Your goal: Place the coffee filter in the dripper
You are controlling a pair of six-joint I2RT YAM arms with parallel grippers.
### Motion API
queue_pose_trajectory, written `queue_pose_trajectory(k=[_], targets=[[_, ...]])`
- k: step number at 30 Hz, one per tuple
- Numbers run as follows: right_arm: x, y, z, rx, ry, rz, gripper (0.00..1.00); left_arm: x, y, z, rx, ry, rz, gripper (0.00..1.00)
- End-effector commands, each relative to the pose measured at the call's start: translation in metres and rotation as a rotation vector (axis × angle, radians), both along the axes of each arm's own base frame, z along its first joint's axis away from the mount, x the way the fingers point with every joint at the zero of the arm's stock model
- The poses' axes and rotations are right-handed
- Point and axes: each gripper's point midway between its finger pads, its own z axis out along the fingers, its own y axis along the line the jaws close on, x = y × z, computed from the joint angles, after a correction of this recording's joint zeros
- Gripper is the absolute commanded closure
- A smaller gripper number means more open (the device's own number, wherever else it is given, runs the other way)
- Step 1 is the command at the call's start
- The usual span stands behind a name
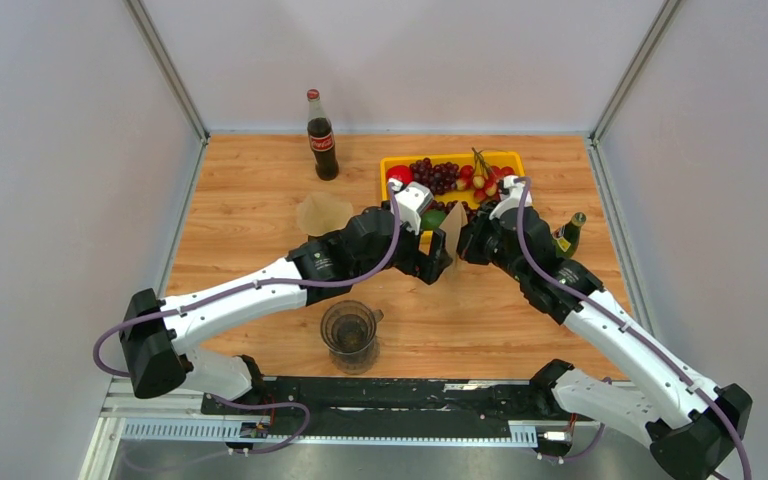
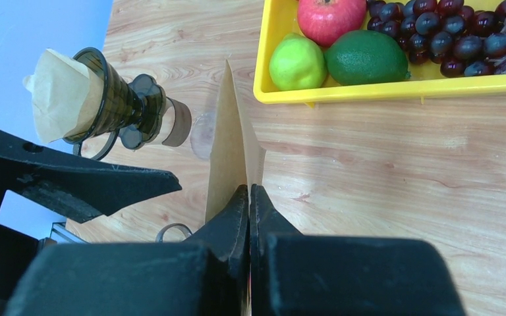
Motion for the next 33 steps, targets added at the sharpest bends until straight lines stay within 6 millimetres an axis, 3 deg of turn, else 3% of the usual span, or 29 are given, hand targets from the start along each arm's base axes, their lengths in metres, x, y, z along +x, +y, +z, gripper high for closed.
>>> queue_pose_trajectory(k=[1,13,25,33], targets=[[0.006,0.004,0.02,0.043,-0.025,-0.018,1.0,-0.014,-0.008,0.025,-0.099,-0.02,-0.072,0.0],[0.002,0.006,0.024,0.106,0.0,-0.029,1.0,0.005,-0.01,0.018,-0.059,-0.038,0.009,0.0],[0.012,0.004,0.013,0.074,0.019,-0.072,1.0,-0.017,-0.018,0.023,-0.098,-0.035,-0.1,0.0],[0.01,0.007,0.017,0.091,0.019,-0.059,1.0,-0.006,-0.016,0.015,-0.066,-0.044,-0.046,0.0]])
